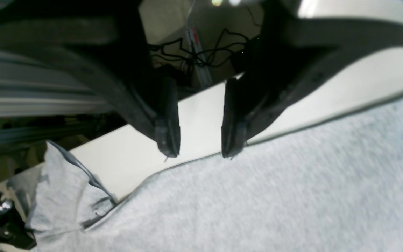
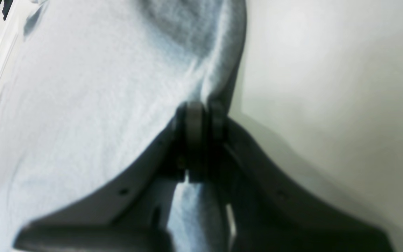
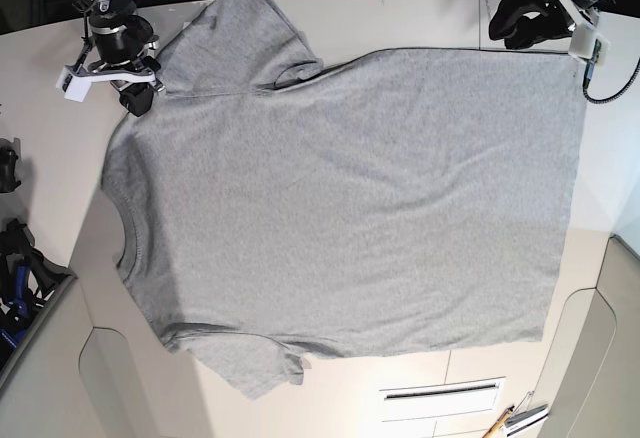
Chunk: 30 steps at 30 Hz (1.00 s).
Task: Fold the T-shirt properly
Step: 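Reach both grippers down to the shirt's shoulder corners and grasp them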
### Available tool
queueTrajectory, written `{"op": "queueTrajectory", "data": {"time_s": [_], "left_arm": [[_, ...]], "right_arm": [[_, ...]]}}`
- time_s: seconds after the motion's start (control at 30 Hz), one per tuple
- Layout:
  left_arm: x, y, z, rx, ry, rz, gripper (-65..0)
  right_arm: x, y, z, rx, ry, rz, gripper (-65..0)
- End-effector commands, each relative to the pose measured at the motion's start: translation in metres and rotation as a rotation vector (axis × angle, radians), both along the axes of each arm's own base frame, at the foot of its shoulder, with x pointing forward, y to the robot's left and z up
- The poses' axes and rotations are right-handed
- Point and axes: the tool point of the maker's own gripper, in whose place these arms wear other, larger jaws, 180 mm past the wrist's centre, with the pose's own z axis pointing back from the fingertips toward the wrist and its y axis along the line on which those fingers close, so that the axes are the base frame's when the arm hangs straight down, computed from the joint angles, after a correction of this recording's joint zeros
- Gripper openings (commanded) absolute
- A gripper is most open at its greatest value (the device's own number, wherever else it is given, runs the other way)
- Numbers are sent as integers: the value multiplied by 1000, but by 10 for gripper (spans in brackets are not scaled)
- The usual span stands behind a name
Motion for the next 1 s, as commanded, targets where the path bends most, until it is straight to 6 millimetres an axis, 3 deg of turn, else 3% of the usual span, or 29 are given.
{"op": "queueTrajectory", "data": {"time_s": [0.0, 0.13, 0.3, 0.47, 0.63, 0.77, 0.97], "left_arm": [[7, 1, 9, -2, -35, -8, -417], [32, 31, 10, 64, -58, 110, -417], [55, 90, -8, 123, -62, 282, -417], [51, 149, -40, 61, 9, 484, -417], [39, 195, -52, 0, 45, 648, -376], [24, 205, -59, -51, 92, 708, -329], [17, 186, -73, -111, 154, 686, -329]], "right_arm": [[2, 0, 4, -7, -13, 11, -650], [2, 0, 5, -7, -13, 11, -650], [5, 1, 6, -7, -23, 16, -650], [6, 1, 8, -13, -31, 33, -650], [5, 1, 7, -19, -24, 39, -650], [5, 1, 6, -30, -18, 44, -650], [5, 1, 6, -29, -18, 44, -650]]}}
